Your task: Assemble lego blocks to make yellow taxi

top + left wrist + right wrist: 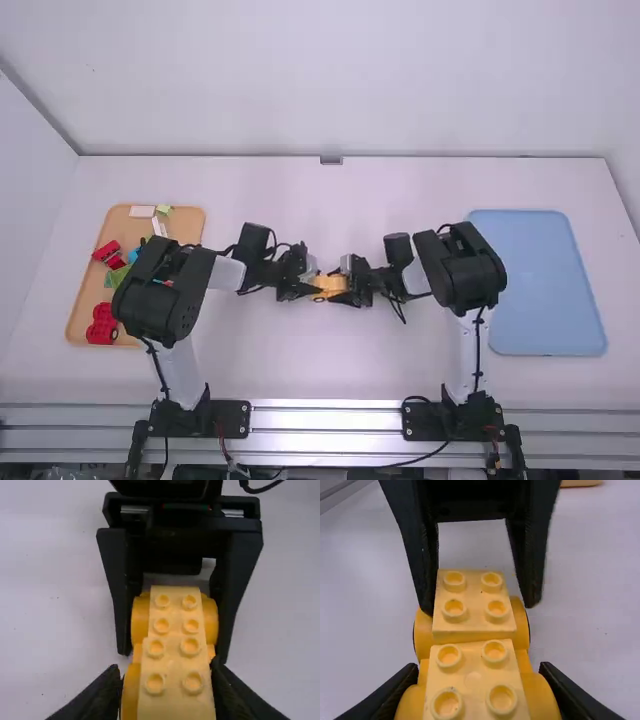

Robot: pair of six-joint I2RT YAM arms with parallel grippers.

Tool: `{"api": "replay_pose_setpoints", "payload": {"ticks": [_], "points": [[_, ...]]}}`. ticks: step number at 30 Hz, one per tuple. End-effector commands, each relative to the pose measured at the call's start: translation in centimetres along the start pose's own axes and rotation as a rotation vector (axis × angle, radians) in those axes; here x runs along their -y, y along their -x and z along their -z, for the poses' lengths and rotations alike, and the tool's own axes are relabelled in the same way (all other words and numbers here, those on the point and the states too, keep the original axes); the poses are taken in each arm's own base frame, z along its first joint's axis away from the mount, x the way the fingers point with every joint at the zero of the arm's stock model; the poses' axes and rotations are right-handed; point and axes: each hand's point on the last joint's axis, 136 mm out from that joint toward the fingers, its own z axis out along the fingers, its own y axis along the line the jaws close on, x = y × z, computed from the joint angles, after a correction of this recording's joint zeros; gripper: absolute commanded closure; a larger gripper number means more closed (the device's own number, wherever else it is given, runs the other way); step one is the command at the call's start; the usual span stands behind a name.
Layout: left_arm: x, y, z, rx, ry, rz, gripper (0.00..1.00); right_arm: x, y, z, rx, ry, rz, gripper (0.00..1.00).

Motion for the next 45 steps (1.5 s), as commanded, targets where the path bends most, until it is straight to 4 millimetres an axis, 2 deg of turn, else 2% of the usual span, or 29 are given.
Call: {"api": "replay_pose_setpoints", "payload": {"ticks": [1,6,7,9,11,13,14,17,18,19,20,22,24,27,30,32,34,36,37,38,42,45], "points": [[0.8,-0.4,-0.4,-0.008,-0.019,0.014,0.50,-0.4,-0.8,-0.3,-0.018,0.008,-0.047,0.53],[0.6,0.0,-0.1,-0.003,-0.014,0.005,0.52,-0.5,-0.8,-0.4,-0.019,0.009,-0.046,0.53],[0.6,0.3,0.0,0.000,-0.010,-0.003,0.59,-0.5,-0.8,-0.3,-0.019,0.009,-0.046,0.53],[0.5,0.5,0.0,0.002,-0.007,-0.009,0.63,-0.4,-0.8,-0.3,-0.018,0.009,-0.045,0.53],[0.3,0.6,0.3,0.005,0.000,-0.012,0.74,-0.4,-0.8,-0.3,-0.018,0.008,-0.044,0.53],[0.3,0.6,0.3,0.004,0.001,-0.010,0.80,-0.5,-0.8,-0.3,-0.018,0.009,-0.046,0.53],[0.4,0.6,0.3,0.003,-0.001,-0.008,0.80,-0.4,-0.8,-0.3,-0.018,0.008,-0.047,0.53],[0.7,0.6,0.0,0.001,-0.011,-0.010,0.73,-0.4,-0.8,-0.3,-0.018,0.008,-0.044,0.52],[0.7,0.7,0.0,0.001,-0.012,-0.010,0.60,-0.5,-0.8,-0.3,-0.018,0.008,-0.045,0.52],[0.7,0.7,0.0,0.003,-0.013,-0.010,0.54,-0.5,-0.9,-0.3,-0.019,0.009,-0.047,0.52],[0.7,0.7,0.0,0.002,-0.013,-0.010,0.53,-0.5,-0.8,-0.4,-0.019,0.010,-0.046,0.52],[0.6,0.8,0.0,0.005,-0.010,-0.016,0.42,-0.5,-0.8,-0.4,-0.018,0.009,-0.046,0.50],[0.5,0.9,0.0,0.010,-0.006,-0.024,0.41,-0.4,-0.8,-0.4,-0.018,0.009,-0.044,0.50],[0.4,2.5,0.9,0.079,-0.019,-0.043,0.41,-0.5,-0.8,-0.4,-0.019,0.009,-0.046,0.49],[0.4,5.9,3.5,0.201,-0.032,-0.097,0.42,-0.5,-0.8,-0.4,-0.019,0.009,-0.046,0.49],[0.2,6.8,4.5,0.221,-0.021,-0.110,0.42,-0.5,-0.8,-0.4,-0.018,0.009,-0.045,0.49],[-0.2,6.6,4.8,0.198,0.006,-0.091,0.58,-0.5,-0.8,-0.4,-0.018,0.009,-0.044,0.49],[-0.7,5.8,4.5,0.142,0.038,-0.034,0.91,-0.5,-0.8,-0.4,-0.018,0.009,-0.044,0.49],[-0.6,5.0,4.1,0.101,0.047,0.001,0.98,-0.4,-0.8,-0.4,-0.018,0.009,-0.045,0.49],[-0.5,4.8,4.0,0.089,0.046,0.009,0.98,-0.4,-0.8,-0.4,-0.018,0.009,-0.045,0.49],[1.5,1.8,1.8,-0.051,-0.002,0.009,0.98,-0.4,-0.8,-0.4,-0.017,0.010,-0.043,0.49],[2.1,0.2,1.1,-0.124,-0.010,0.033,0.98,-0.5,-0.8,-0.4,-0.017,0.010,-0.042,0.49]]}}
